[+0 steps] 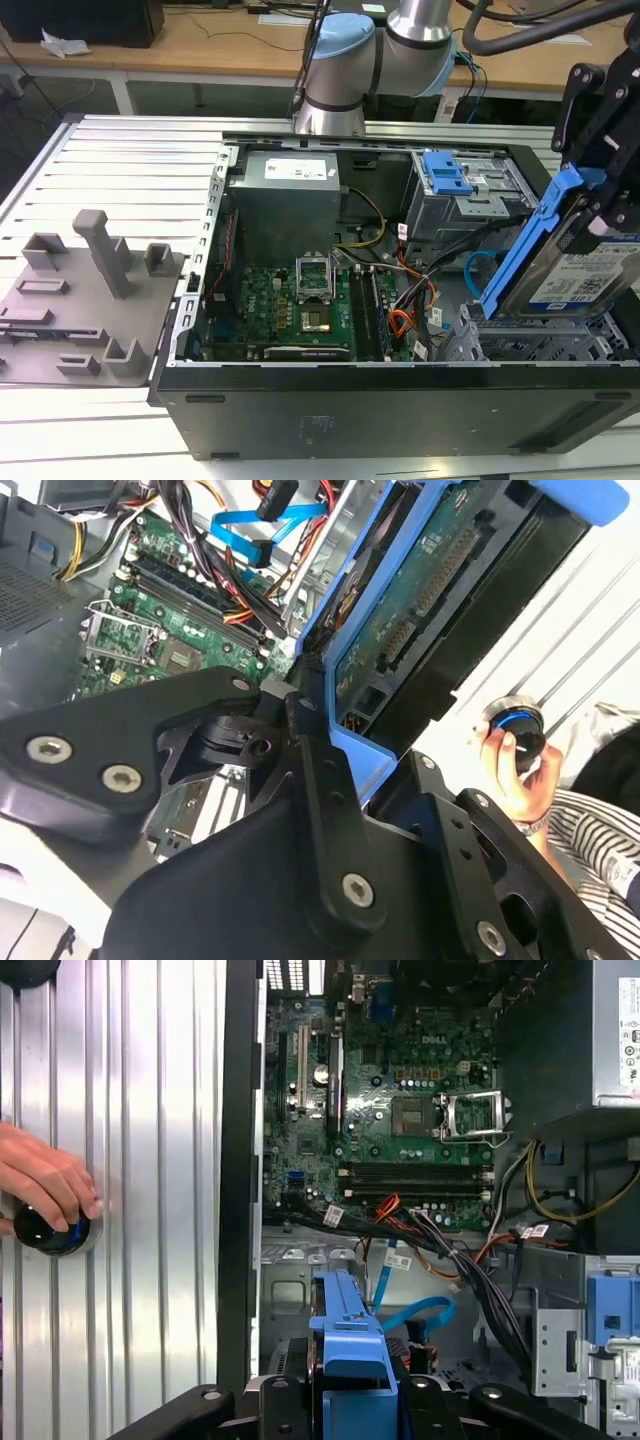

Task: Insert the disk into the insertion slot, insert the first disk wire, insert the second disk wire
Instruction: 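Insert the disk into the insertion slot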

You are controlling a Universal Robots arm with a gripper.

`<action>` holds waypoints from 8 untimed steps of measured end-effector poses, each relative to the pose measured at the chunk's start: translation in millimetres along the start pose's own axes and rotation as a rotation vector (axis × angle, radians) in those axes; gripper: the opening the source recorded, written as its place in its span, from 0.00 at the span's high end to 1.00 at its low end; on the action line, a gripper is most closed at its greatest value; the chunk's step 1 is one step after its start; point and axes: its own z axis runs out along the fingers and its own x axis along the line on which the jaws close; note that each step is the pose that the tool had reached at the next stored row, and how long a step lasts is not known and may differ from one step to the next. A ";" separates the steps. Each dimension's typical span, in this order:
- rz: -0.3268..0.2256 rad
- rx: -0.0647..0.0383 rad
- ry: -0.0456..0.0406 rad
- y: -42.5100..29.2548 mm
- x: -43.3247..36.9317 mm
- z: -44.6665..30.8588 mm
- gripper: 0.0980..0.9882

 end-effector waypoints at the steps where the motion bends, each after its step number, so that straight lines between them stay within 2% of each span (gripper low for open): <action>1: 0.000 0.000 0.0000 0.1 0.0 1.3 0.70; 8: 0.000 0.000 -0.0031 1.1 -1.4 8.7 0.70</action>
